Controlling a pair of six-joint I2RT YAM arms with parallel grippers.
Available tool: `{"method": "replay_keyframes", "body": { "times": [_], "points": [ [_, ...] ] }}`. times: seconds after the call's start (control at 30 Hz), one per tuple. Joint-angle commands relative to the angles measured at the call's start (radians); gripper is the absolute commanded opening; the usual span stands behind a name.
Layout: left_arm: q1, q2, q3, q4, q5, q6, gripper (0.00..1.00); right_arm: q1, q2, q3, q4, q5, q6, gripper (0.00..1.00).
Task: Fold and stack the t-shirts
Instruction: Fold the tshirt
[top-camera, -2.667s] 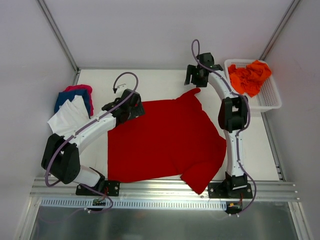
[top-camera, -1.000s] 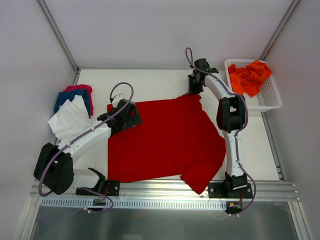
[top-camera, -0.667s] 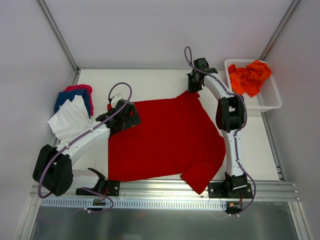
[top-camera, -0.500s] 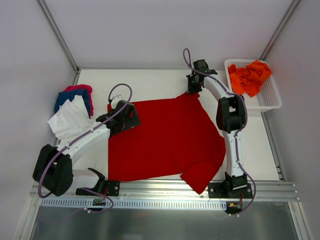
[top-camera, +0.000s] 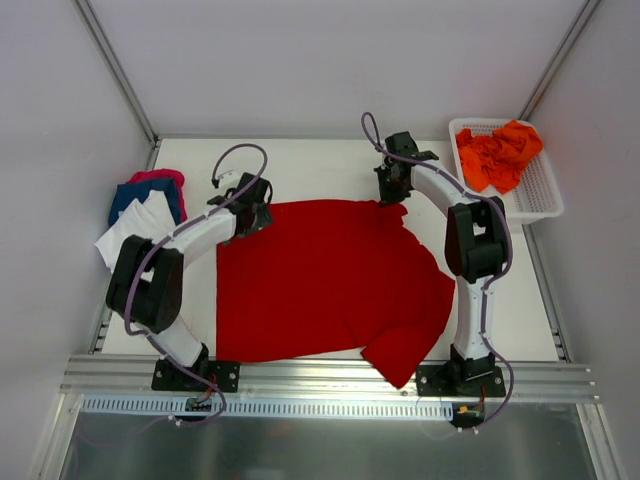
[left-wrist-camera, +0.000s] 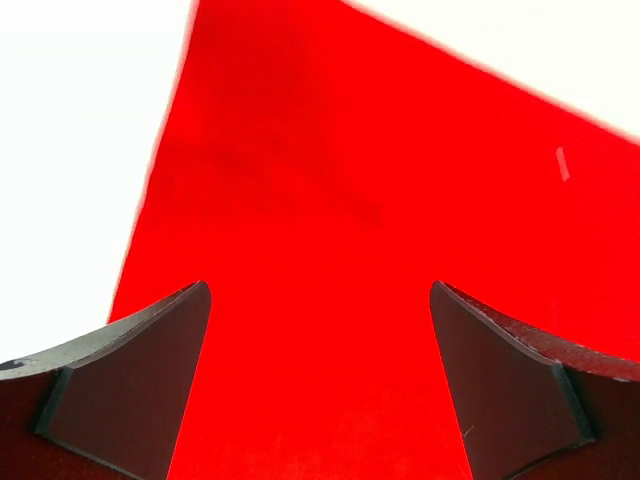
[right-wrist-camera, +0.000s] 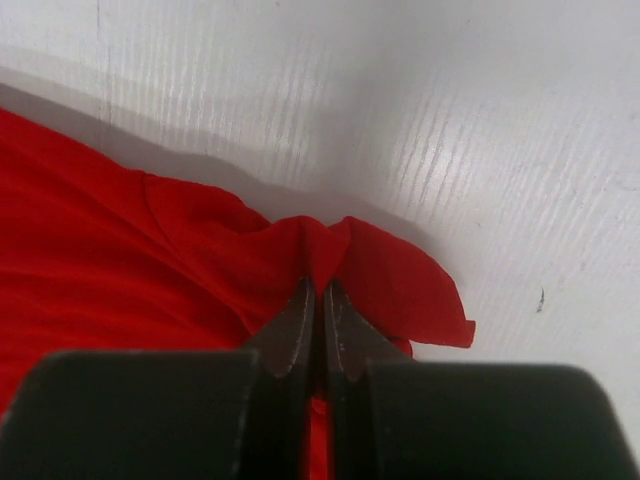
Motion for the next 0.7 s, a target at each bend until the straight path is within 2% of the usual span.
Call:
{"method": "replay_keyframes", "body": {
  "times": [0.0, 0.07, 0.2, 0.4, 0.67],
  "points": [
    [0.111, 0.116, 0.127, -0.026, -0.008, 0.016, 0.93, 0.0, -0.08, -0.009, 0.016, 0.015, -0.015, 0.01],
    [0.172, 0.187, 0.162, -0.026, -0.003, 0.027, 0.93, 0.0, -0.088, -0.006, 0.016, 0.007, -0.015, 0.0],
    [0.225, 0.288, 0.274, -0.052, 0.003, 0.073, 0.93, 0.0, -0.097, -0.001, 0.016, 0.004, -0.015, 0.0],
    [0.234, 0.347, 0.322, -0.071, -0.014, 0.104, 0.94, 0.0, -0.095, -0.004, 0.016, 0.011, -0.022, 0.0],
    [0.243, 0.402, 0.405, -0.069, 0.055, 0.148, 0.94, -0.001, -0.091, -0.014, 0.026, -0.013, -0.02, 0.0]
  ]
}}
